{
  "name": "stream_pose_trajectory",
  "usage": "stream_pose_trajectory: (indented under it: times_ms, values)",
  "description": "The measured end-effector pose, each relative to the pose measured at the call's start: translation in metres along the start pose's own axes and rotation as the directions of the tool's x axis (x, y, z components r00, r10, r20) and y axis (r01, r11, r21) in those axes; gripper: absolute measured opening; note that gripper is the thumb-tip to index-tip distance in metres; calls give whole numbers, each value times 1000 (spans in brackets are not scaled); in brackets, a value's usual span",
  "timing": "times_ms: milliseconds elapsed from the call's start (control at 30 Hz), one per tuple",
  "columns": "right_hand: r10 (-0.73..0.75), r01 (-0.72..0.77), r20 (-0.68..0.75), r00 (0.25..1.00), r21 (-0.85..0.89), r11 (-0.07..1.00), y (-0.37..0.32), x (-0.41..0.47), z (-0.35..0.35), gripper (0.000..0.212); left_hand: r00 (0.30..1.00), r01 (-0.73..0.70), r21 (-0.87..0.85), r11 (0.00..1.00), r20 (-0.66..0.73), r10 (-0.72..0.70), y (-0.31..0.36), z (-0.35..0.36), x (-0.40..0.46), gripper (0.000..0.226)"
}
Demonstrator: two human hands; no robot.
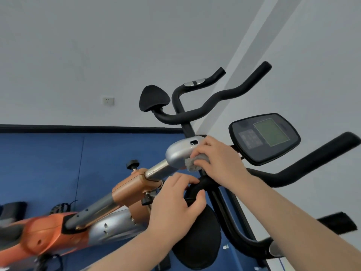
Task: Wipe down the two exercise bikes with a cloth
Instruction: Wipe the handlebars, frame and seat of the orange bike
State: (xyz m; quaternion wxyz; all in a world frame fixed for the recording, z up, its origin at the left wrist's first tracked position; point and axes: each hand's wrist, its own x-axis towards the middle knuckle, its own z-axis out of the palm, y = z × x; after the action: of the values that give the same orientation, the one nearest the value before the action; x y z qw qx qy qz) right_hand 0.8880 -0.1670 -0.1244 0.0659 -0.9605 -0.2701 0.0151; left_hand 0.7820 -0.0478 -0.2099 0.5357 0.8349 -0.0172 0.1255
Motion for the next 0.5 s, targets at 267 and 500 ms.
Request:
stream_pose_trajectory:
  times_ms: [267, 500]
  values:
    - [17, -14, -43, 999, 64, 998, 2, -1, 4, 12, 1000, -11, -15, 1000, 10, 11, 1, 0, 1, 28]
    - [11, -27, 180, 984, 85, 996, 14, 2, -17, 10, 1000, -21, 9, 1000, 20, 21, 1, -2, 2, 32]
